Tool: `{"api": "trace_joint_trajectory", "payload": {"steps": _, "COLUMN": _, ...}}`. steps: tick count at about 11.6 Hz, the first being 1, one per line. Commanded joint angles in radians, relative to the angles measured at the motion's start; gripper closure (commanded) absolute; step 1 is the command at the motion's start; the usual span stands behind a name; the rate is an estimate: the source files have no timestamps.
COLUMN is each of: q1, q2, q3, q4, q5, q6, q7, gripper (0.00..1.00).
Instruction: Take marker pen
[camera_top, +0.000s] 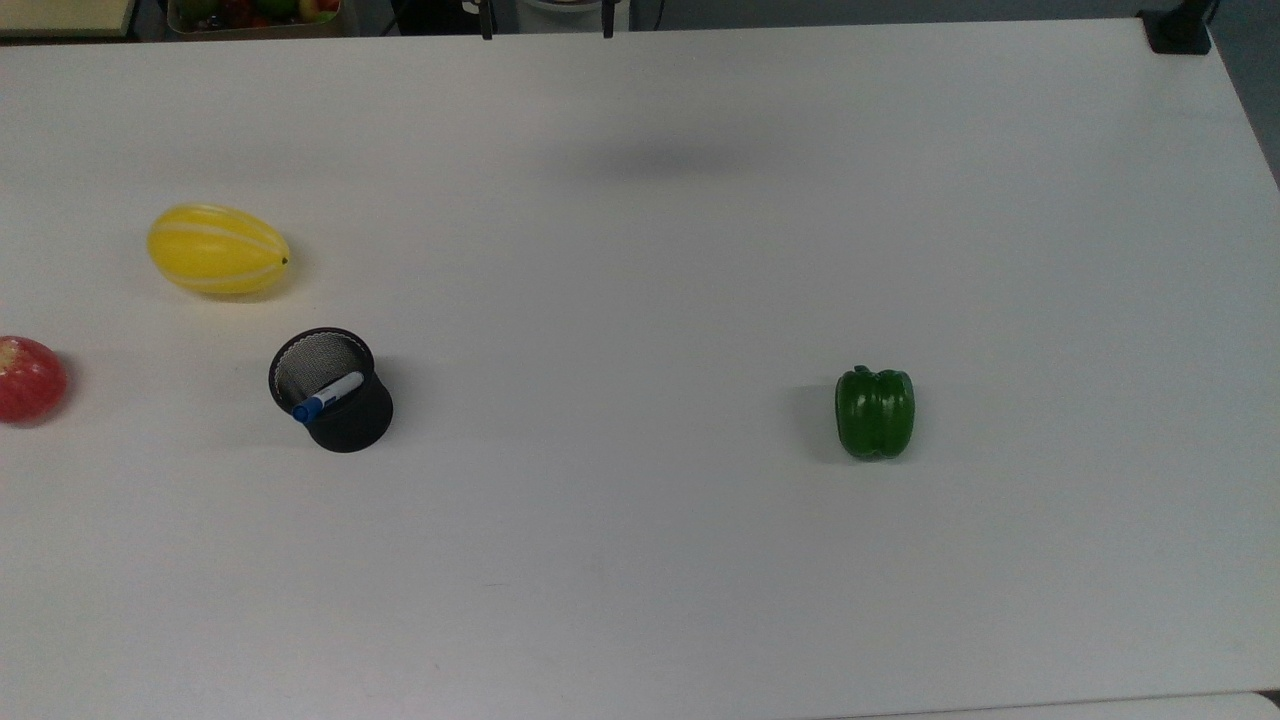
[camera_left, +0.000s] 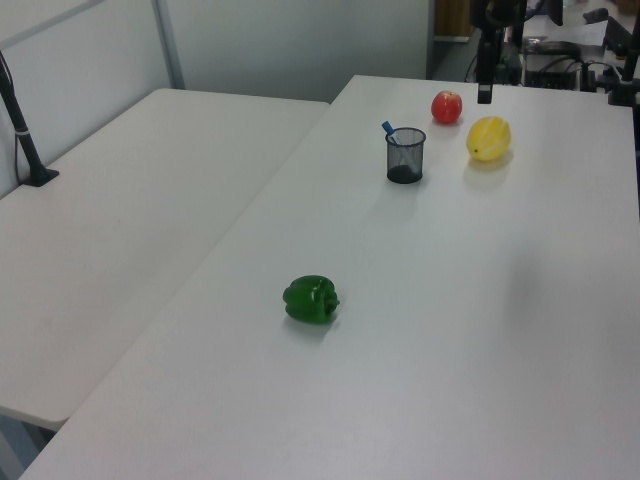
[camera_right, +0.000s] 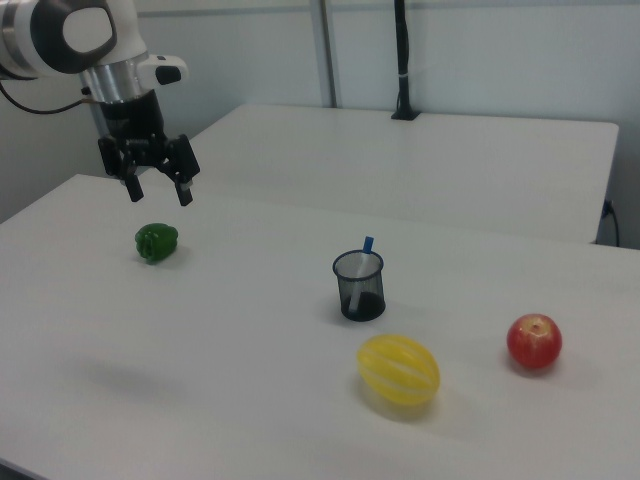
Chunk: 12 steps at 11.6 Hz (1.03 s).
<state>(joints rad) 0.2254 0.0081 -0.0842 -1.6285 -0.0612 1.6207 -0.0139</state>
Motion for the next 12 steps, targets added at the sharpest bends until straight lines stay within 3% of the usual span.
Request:
{"api": "trace_joint_trajectory", "payload": {"steps": 1, "q1": 0.008, "q2": -0.019, "q3": -0.008, "q4": -0.017, "q5": 0.0, "q6": -0.018, "q7": 0.0, "gripper": 0.0}}
{"api": "trace_joint_trajectory", "payload": {"steps": 7, "q1": -0.011, "q2": -0.002, "q3": -0.023, "q4": -0.007, "q5": -0.005, "q6": -0.004, "q7": -0.017, "gripper": 0.0}}
{"api": "trace_joint_trajectory", "payload": {"steps": 12, "q1": -0.181, "q2": 0.114, "q3": -0.023, "q4": 0.104, "q5": 0.004, "q6": 0.129, "q7": -0.097, "gripper": 0.0}}
